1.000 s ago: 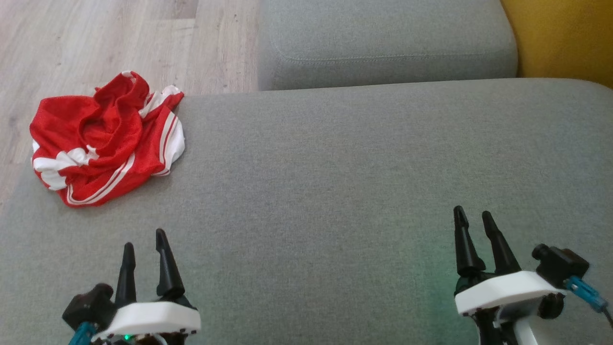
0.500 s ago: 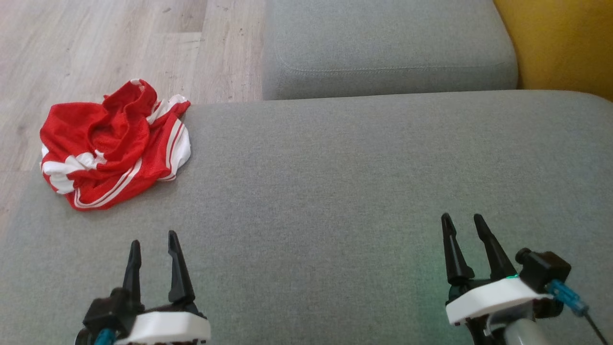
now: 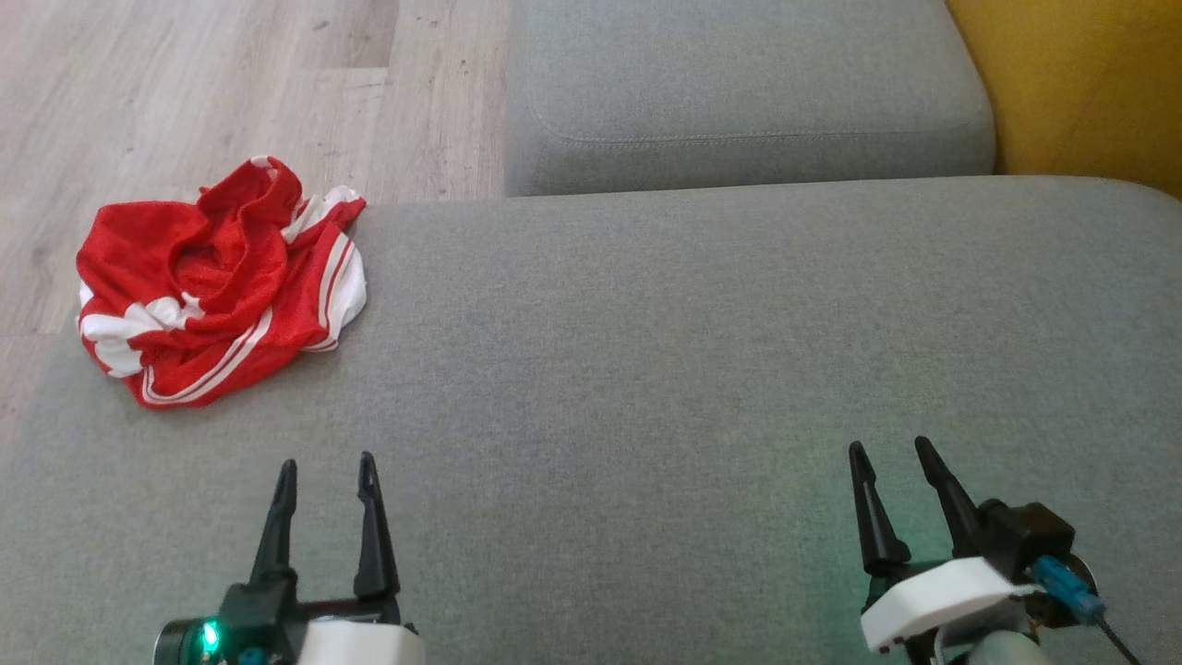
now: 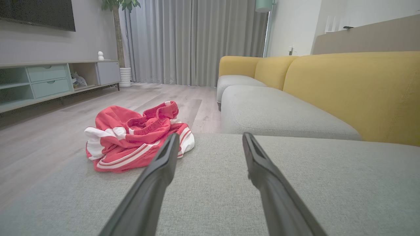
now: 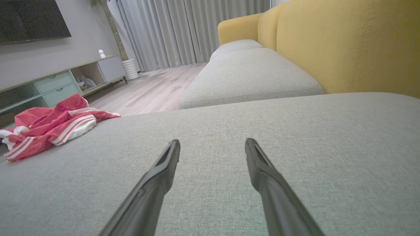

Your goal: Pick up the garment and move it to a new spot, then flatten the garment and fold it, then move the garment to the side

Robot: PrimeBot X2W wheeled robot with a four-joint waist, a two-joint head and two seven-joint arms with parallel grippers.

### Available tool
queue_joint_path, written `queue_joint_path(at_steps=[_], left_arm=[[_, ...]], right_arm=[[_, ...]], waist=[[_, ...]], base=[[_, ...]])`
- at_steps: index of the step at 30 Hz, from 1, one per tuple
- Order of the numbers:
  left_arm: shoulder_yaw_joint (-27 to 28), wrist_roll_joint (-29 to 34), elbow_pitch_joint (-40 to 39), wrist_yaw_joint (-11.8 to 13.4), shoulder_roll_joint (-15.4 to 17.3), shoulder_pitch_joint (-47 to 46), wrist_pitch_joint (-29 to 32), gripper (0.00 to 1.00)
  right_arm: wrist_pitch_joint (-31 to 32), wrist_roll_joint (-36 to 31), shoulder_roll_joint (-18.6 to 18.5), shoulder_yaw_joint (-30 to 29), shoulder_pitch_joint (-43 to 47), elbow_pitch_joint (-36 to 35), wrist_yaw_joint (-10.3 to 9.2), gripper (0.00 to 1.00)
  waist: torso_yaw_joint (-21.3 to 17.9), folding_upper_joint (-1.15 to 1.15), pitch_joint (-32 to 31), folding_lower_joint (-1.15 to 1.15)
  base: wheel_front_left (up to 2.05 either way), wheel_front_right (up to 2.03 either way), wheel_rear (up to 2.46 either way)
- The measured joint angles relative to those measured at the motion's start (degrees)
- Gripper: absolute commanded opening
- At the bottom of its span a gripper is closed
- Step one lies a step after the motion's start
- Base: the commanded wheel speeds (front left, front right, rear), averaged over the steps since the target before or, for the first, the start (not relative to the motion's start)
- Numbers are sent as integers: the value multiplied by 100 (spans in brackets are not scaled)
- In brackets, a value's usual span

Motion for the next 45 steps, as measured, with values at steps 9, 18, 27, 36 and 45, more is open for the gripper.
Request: queue_joint_path(at_steps=[9, 18, 27, 36, 45], left_arm=[[-89, 517, 40, 4, 4, 19, -164, 100], [-105, 509, 154, -2, 8, 18, -164, 100], [-127, 448, 277, -16, 9, 13, -164, 100], [-94, 345, 322, 8, 12, 4, -164, 100], [75, 313, 337, 62, 22, 9, -164, 100]], right_arm=[[-126, -560, -1, 16, -9, 37, -1, 100], [-126, -560, -1, -23, -13, 36, 0, 100], [-126, -576, -2, -11, -14, -158, -1, 100], [-138, -573, -4, 115, -10, -478, -1, 100], [-142, -566, -5, 225, -7, -678, 0, 100]], waist=[[-60, 0, 85, 0], [-118, 0, 126, 0], [9, 0, 157, 0], [520, 0, 184, 0], [1383, 0, 217, 0]], base=[[0, 0, 0], [0, 0, 0], [0, 0, 0], [0, 0, 0], [0, 0, 0]])
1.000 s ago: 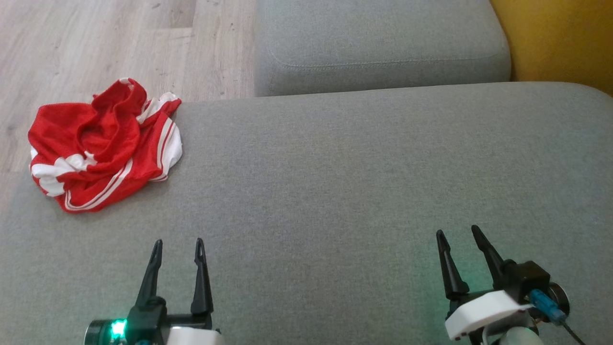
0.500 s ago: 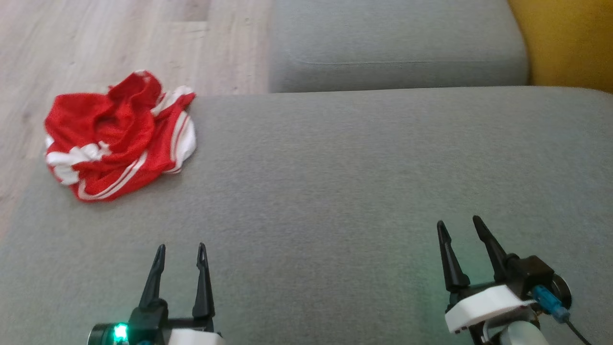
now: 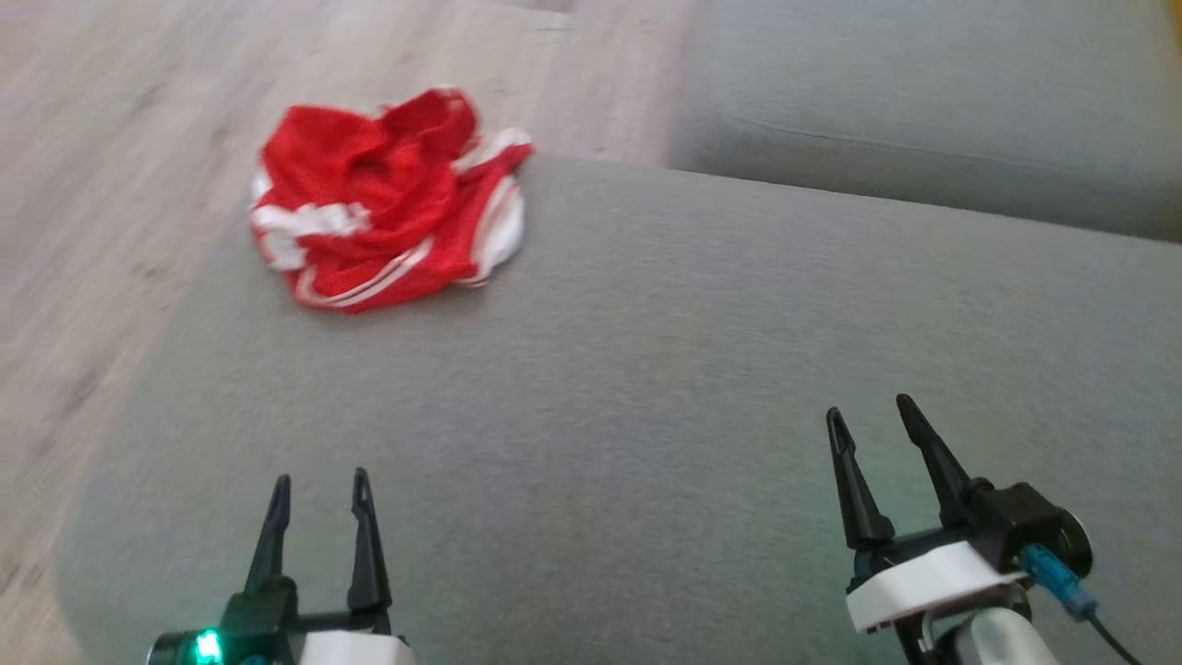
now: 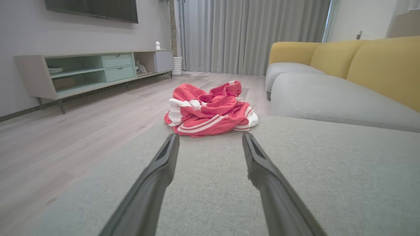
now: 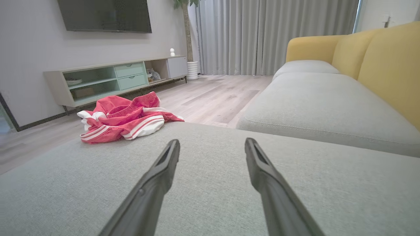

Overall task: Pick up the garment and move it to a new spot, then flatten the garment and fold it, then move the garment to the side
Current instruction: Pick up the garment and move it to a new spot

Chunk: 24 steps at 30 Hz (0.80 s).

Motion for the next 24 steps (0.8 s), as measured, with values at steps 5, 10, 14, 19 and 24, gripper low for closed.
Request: queue_joint_path(at_steps=[5, 10, 14, 19, 24], left_arm=[[76, -73, -9, 46, 1, 3, 0, 100], [151, -46, -110, 41, 2, 4, 0, 100], [253, 91, -353, -22, 1, -93, 0, 100], [450, 191, -808, -319, 46, -931, -1, 100], [459, 297, -870, -783, 256, -2529, -24, 100]], right_arm=[[0, 0, 0, -9, -1, -22, 0, 100], [0, -2, 0, -20, -2, -38, -1, 100], [0, -145, 0, -37, -12, -37, 0, 100], [0, -557, -2, -136, -224, -66, -1, 100], [0, -1093, -35, -256, -665, -256, -1, 100]], waist=[[479, 0, 36, 0], [807, 0, 117, 0], [905, 0, 357, 0], [910, 0, 880, 1], [876, 0, 1561, 2]], base=[[0, 0, 0], [0, 0, 0], [0, 0, 0], [0, 0, 0], [0, 0, 0]])
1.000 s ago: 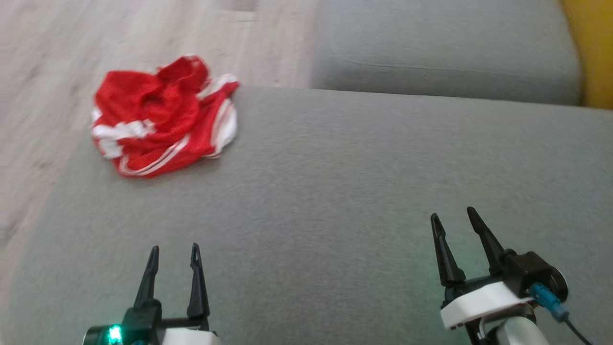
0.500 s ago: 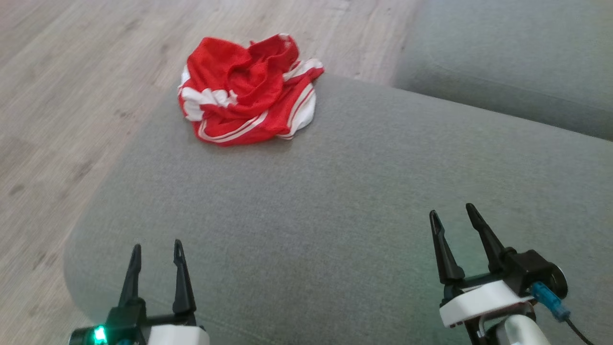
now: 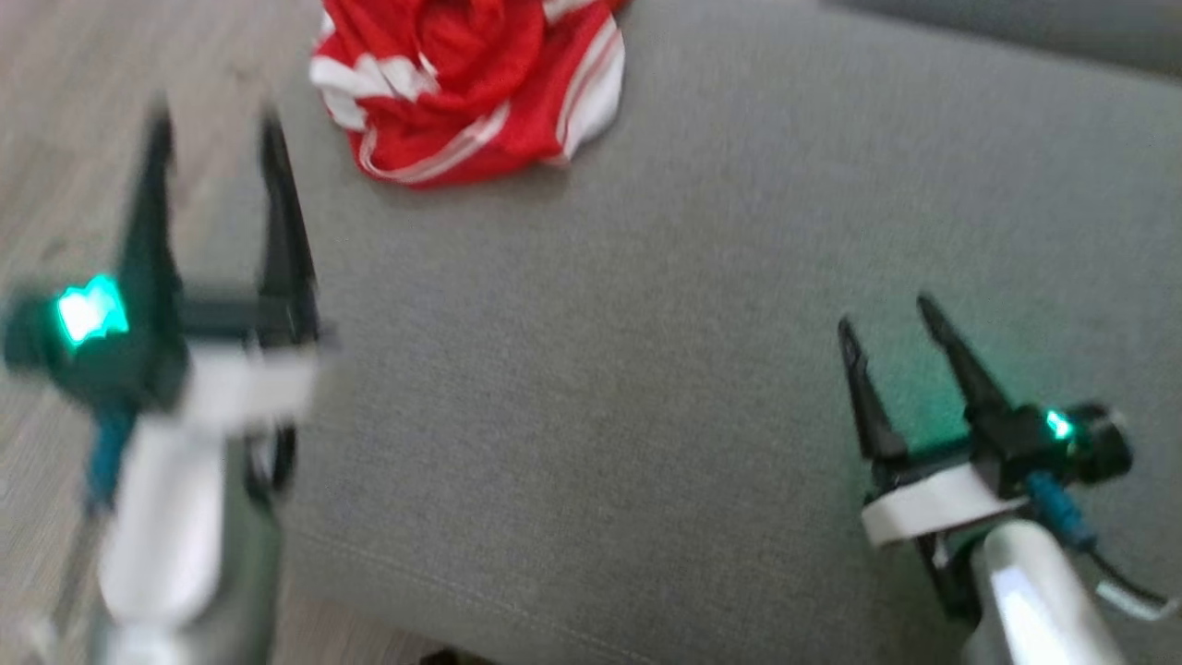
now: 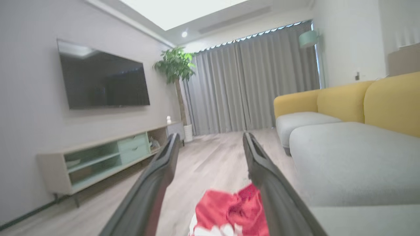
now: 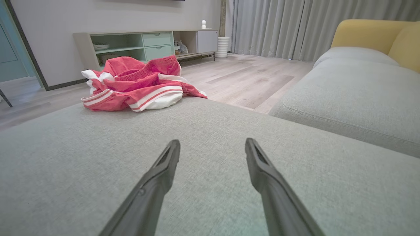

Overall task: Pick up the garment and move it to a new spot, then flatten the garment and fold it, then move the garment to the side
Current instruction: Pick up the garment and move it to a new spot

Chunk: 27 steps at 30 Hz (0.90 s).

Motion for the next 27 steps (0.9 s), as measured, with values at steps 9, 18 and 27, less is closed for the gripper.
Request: queue_joint_path(at_steps=[9, 18, 27], left_arm=[[-352, -176, 2488, -520, 322, -3132, 408, 100], [-1637, -1519, 4648, -584, 575, -4725, 1748, 100], [-1931, -1956, 5657, -584, 1141, -4958, 1540, 0]], right_arm=[[-1, -187, -714, -145, -514, -754, 1, 100], [-34, -187, -1072, -363, -565, -1667, 1, 100], [-76, -227, -1054, -322, -603, -2052, 1, 100]], waist=[[-210, 0, 1174, 0], [-699, 0, 1913, -2], [-1077, 0, 2294, -2]], base=[[0, 0, 0], [0, 0, 0], [0, 0, 0]])
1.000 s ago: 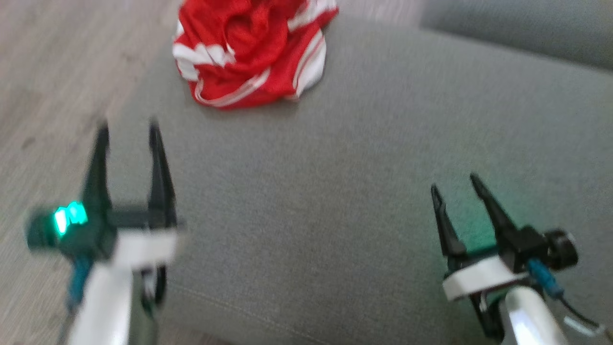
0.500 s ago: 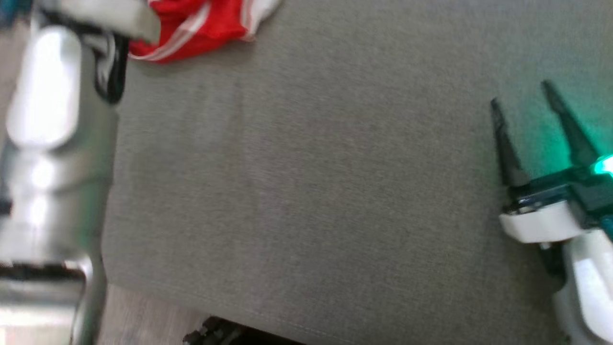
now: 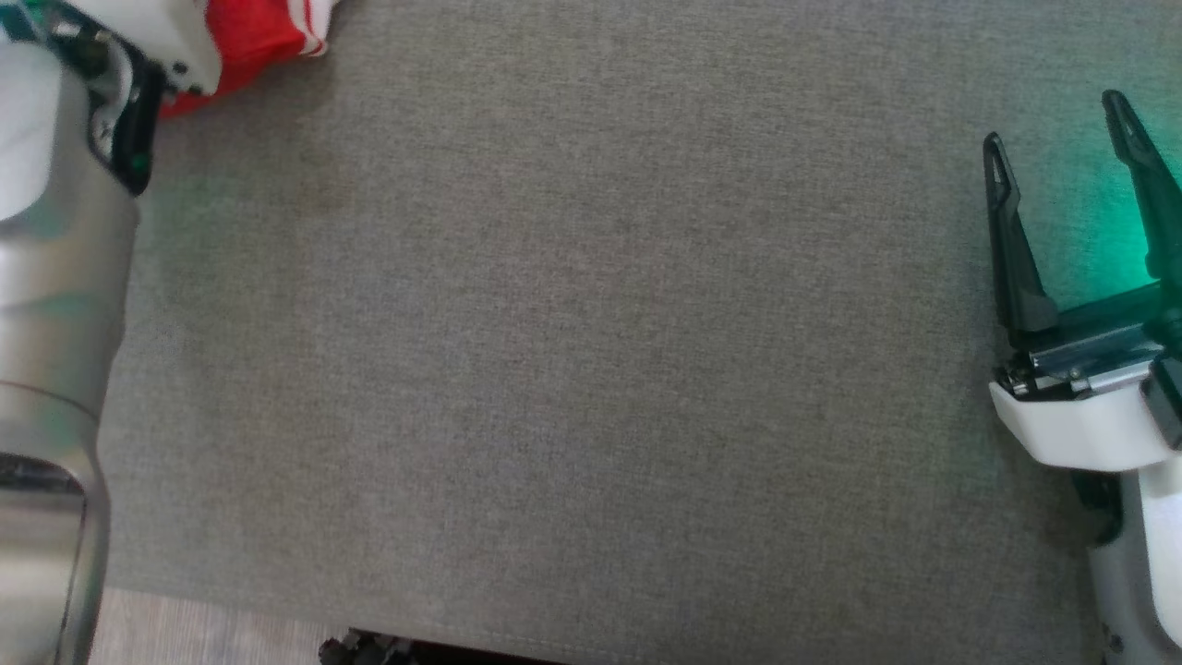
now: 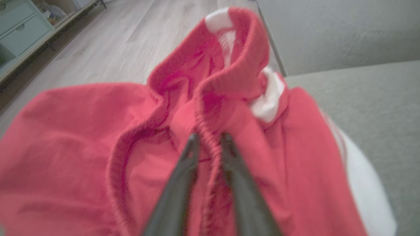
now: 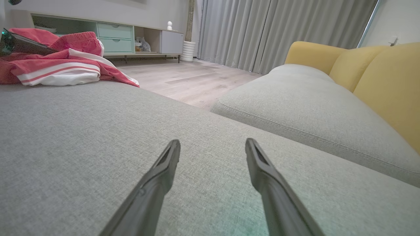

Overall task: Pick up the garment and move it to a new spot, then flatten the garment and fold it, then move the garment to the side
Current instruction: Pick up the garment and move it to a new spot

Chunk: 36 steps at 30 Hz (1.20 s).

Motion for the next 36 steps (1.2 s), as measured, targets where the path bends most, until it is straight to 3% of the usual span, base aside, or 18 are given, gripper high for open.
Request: queue_joint_path(at_steps=[6, 14, 18, 27, 36], left_arm=[[-613, -446, -222, 0, 45, -225, -570, 0], [-1707, -872, -937, 0, 712, -681, -886, 0], [-2194, -1074, -1460, 0, 909, -1055, -877, 0], [-3110, -1655, -2373, 0, 1134, -1432, -581, 0], [-3847, -1851, -2616, 0, 682, -1660, -602, 0]], right_arm=[[1, 0, 87, -12, -41, 135, 0, 100], [8, 126, 605, 280, -96, 520, 0, 100], [9, 221, 853, 136, -101, 537, 0, 100], [9, 971, 989, -49, 110, 561, -1, 100], [9, 1483, 1009, -157, 383, 501, 0, 100]], waist=[[-24, 0, -102, -1], [-274, 0, -758, -1], [-531, 0, -1148, -1], [-1609, 1, -1885, -3], [-2672, 1, -2323, -1]], base=[[0, 0, 0], [0, 0, 0], [0, 0, 0], [0, 0, 0], [0, 0, 0]])
